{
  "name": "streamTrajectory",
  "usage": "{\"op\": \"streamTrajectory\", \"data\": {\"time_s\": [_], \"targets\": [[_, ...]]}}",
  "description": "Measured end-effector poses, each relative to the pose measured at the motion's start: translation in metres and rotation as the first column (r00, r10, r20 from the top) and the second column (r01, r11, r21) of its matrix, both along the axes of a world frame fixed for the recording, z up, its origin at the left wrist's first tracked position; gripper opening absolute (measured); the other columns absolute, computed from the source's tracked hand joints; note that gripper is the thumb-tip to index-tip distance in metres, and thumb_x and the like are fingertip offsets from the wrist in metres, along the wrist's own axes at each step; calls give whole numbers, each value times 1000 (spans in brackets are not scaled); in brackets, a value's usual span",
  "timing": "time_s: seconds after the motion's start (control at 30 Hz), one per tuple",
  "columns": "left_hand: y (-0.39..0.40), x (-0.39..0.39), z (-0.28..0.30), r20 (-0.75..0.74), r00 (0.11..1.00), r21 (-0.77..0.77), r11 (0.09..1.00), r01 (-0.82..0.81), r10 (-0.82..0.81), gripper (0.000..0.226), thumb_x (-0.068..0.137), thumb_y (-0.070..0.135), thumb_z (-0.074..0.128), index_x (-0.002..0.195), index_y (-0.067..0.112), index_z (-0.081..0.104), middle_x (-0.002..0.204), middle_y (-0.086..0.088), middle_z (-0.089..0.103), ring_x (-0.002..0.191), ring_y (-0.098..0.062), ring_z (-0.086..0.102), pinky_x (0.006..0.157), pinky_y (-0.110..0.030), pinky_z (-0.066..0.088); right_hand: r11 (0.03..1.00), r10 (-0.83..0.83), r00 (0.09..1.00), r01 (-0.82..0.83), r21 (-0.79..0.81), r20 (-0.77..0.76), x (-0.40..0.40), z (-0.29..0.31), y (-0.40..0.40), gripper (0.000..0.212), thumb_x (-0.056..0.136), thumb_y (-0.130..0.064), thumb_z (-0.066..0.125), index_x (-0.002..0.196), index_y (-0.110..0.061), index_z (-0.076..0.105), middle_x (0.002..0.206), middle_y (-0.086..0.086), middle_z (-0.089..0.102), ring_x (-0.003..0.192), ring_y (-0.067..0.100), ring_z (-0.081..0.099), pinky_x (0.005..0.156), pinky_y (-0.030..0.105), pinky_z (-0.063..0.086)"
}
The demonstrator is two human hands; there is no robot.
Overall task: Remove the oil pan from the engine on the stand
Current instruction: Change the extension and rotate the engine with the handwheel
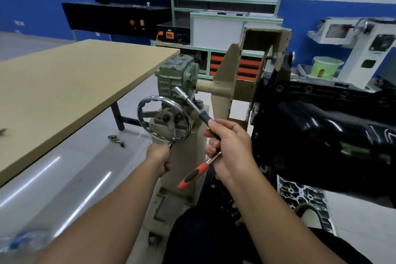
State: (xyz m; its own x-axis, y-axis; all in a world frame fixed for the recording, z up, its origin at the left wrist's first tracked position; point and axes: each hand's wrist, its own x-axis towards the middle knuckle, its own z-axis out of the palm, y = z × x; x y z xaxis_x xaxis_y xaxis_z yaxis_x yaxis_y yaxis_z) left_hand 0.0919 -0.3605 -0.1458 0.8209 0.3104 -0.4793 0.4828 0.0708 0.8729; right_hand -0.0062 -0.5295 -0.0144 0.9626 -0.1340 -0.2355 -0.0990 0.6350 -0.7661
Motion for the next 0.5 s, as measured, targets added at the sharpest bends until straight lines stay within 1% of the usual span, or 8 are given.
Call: {"op": "streamTrajectory", "data": {"time_s": [0.07,0.13,0.2,0.27,0.33,0.4,0.47,0.5], "targets": [[-5,-4,-10,69,997,263,965,9,-28,39,109,37,39,91,6,54,71,-11,54,55,-24,50,48,-27,36,1000,-7,1000,7,-14,-14,-5,-7,0,17,92,4,70,102,-4,59,69,18,61,41,10,41,38,22,33],[-5,-1,-13,87,992,335,941,56,-90,40,110,38,36,91,7,52,79,-14,53,62,-29,51,51,-28,39,999,9,1000,-10,-52,-23,-9,-12,2,17,92,4,70,102,-4,59,65,15,61,42,11,40,38,22,33],[3,5,-10,108,974,435,890,135,-200,35,110,29,36,83,10,50,78,-12,52,66,-33,55,56,-31,39,995,26,999,-28,-97,-26,-14,-15,3,17,91,3,72,101,-4,60,64,15,62,42,12,39,39,22,33],[9,8,-8,109,941,627,757,185,-321,37,109,19,36,75,14,49,73,-6,53,79,-37,61,64,-33,38,992,38,999,-39,-123,-8,-17,-15,1,18,90,3,73,102,-4,61,66,15,64,42,13,39,39,23,34],[15,5,-10,80,924,750,633,191,-374,36,107,17,35,72,18,45,72,-3,52,77,-33,59,64,-35,39,991,49,999,-47,-122,12,-19,-15,-3,19,90,4,73,104,-2,62,68,17,65,43,13,40,40,24,34],[30,6,-15,39,917,831,522,191,-398,27,102,14,38,76,19,41,73,-3,49,72,-30,55,64,-36,41,993,42,999,-39,-107,22,-20,-16,-7,21,89,3,73,106,-1,62,73,20,65,43,13,40,40,24,34],[50,8,-15,11,933,861,478,174,-361,16,101,15,40,86,18,41,75,-2,45,72,-31,50,67,-38,41,995,39,999,-36,-95,29,-20,-17,-9,22,89,3,73,107,0,62,76,23,64,43,13,39,40,24,34],[58,9,-12,28,945,861,488,143,-325,12,102,16,40,91,17,42,77,-4,46,73,-31,50,68,-39,42,995,40,999,-37,-94,30,-20,-17,-9,22,89,3,73,108,0,62,76,24,64,43,13,39,40,24,34]]}}
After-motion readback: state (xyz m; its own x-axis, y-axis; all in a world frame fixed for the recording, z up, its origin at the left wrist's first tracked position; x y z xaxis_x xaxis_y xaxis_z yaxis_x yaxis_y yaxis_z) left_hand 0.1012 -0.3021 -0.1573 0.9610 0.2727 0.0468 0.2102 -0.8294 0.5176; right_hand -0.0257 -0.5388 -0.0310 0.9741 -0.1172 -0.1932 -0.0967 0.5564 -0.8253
